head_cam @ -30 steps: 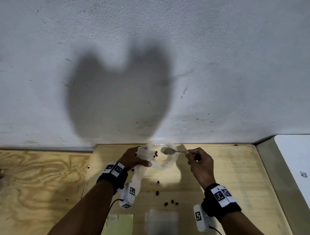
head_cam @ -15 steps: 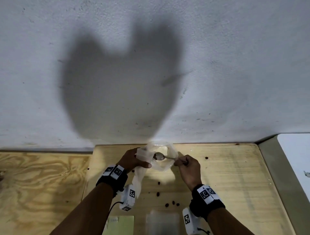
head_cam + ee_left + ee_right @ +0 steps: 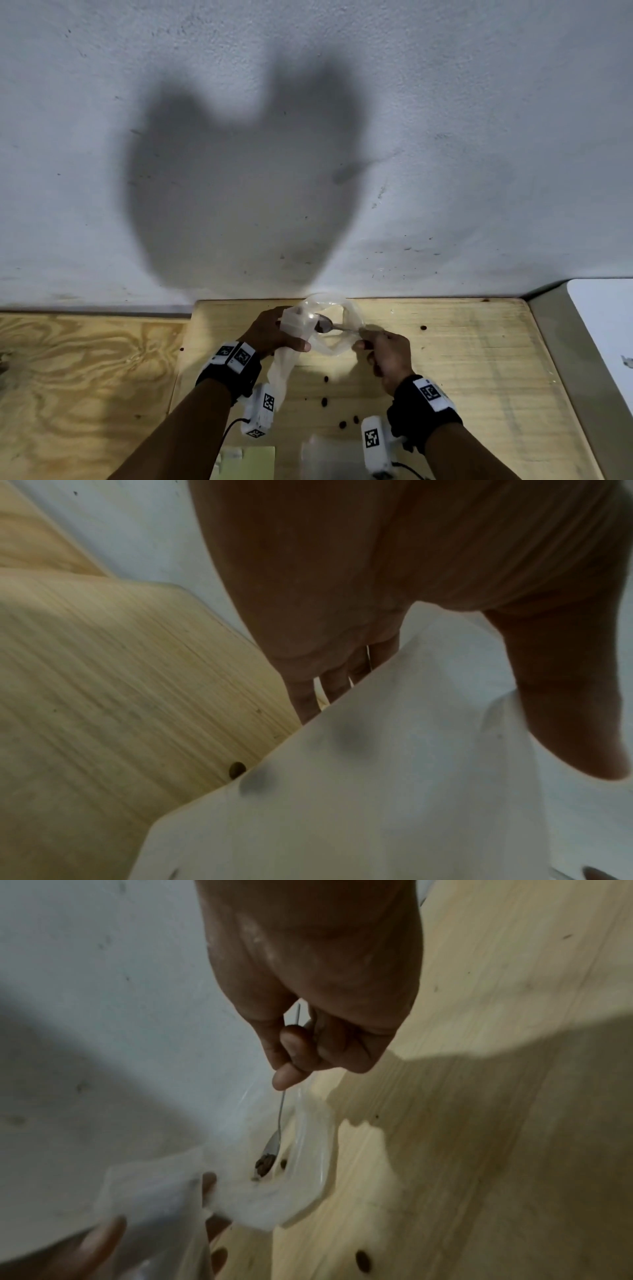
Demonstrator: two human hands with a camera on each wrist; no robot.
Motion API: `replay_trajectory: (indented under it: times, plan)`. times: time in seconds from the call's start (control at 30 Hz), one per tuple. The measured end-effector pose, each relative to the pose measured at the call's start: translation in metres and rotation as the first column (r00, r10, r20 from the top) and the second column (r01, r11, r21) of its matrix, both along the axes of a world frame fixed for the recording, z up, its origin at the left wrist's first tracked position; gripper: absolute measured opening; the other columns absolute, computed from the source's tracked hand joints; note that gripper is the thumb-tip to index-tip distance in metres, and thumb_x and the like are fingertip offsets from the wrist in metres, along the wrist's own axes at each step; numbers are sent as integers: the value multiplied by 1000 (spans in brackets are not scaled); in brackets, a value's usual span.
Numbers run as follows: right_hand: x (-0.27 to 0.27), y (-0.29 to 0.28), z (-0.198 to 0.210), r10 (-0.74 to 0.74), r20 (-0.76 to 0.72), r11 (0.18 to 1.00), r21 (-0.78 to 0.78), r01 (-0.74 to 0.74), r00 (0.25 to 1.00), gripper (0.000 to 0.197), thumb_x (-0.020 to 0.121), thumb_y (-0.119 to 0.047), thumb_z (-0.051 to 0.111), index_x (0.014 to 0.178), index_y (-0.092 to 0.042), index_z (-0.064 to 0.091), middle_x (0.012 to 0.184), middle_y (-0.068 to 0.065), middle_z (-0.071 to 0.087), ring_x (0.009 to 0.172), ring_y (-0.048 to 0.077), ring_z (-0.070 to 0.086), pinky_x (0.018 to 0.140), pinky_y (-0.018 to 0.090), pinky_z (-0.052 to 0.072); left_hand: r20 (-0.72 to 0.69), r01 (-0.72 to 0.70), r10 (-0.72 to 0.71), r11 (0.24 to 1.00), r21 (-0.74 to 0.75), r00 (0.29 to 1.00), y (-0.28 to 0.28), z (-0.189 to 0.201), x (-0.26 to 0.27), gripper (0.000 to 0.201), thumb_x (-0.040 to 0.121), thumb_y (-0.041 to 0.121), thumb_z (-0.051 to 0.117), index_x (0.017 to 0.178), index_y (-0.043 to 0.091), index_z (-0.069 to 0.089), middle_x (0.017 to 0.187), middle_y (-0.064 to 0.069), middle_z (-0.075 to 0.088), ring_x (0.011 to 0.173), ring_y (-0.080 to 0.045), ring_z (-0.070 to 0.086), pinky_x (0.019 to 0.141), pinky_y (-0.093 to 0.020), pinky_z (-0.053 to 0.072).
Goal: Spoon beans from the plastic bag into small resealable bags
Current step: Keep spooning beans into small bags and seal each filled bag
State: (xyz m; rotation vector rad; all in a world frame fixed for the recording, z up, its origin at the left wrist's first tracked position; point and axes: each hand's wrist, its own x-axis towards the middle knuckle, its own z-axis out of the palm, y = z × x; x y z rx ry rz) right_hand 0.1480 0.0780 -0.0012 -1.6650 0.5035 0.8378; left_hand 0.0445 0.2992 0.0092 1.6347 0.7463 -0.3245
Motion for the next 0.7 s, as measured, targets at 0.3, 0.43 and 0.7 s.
replay_trajectory:
  times: [0.3, 0.43, 0.7]
  plan:
    - [30, -30, 28, 4, 60, 1000, 15, -5, 998, 10, 88, -10, 66, 90, -3, 74, 62, 7, 68, 42, 14, 30, 43, 20, 20, -12, 1, -1, 999, 34, 1000, 10, -4, 0, 94, 28, 37, 89, 117, 21, 63, 109, 1, 68, 104, -20, 62, 80, -30, 53]
    - [36, -37, 43, -2, 103, 996, 94, -8, 995, 11, 88, -10, 68, 89, -1, 74, 67, 9, 68, 43, 15, 31, 44, 22, 21, -69, 63, -54, 988, 138, 996, 4, -6, 1, 98, 40, 29, 95, 129, 23, 55, 119, 3, 61, 109, -17, 57, 82, -28, 49]
    - [21, -8, 70, 174, 438, 963, 110, -245, 882, 22, 86, -4, 71, 65, -9, 65, 64, 10, 70, 40, 8, 44, 43, 18, 33, -56, 80, -72, 985, 156, 996, -9, -6, 5, 109, 28, 43, 92, 129, 25, 56, 122, 5, 61, 110, -16, 58, 89, -39, 54]
